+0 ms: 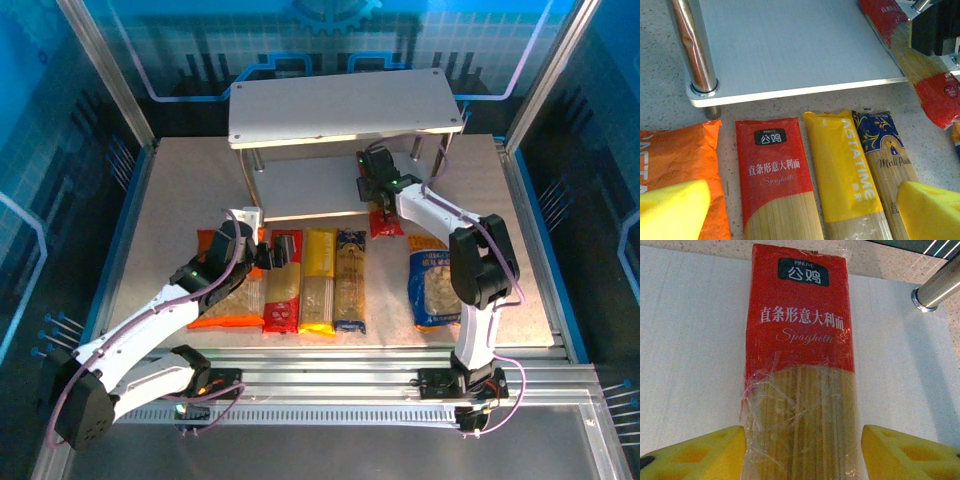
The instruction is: Place and organize the pasta boxes and bags onto the shelf
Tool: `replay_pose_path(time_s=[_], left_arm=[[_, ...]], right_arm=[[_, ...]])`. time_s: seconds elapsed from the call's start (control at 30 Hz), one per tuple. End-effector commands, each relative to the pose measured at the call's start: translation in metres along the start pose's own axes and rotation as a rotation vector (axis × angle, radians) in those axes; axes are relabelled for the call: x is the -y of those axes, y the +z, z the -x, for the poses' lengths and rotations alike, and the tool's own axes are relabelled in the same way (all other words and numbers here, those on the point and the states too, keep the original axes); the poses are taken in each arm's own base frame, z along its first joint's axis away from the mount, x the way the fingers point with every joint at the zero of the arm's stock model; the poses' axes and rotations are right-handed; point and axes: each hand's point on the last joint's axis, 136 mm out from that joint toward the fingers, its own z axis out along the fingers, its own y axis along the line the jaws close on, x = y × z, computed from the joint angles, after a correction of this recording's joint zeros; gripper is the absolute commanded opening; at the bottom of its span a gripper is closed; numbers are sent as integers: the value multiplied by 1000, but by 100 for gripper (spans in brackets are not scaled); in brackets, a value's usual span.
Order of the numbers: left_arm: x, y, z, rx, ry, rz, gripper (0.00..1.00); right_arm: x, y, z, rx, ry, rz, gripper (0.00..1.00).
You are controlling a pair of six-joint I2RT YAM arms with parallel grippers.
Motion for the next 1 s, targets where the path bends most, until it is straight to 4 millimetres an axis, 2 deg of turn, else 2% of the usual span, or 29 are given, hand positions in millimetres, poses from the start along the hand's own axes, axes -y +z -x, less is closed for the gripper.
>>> replay_pose_path(time_s=[0.0,0.13,0.27,0.37,0.47,0.5,0.6,0.67,0.8,0.97], left_arm=[[3,-6,8,22,-7,-3,97],[0,-4,7,22,-4,13,96],[-6,0,6,27,2,45,96],[-11,6,8,36,-2,75,96],[-19,15,9,46,-23,116,95],[-22,18,9,48,-30,131,95],[-34,28,10,47,-67,174,95],[-39,32,11,45,-89,183,95],[-37,39,11,26,-107,160,97],[-34,38,7,17,-115,134,99]], right_arm=[[11,-12,13,56,74,6,64],[13,-43,7,86,109,48,62],[12,-74,-10,82,104,85,49],[8,-92,-32,37,102,119,38],[-3,-106,-59,-34,104,191,37],[-9,-112,-68,-65,107,225,39],[-32,-125,-99,-174,113,328,58],[-43,-131,-119,-232,119,359,66],[-60,-142,-155,-322,134,384,73],[-87,-150,-184,-388,141,427,88]])
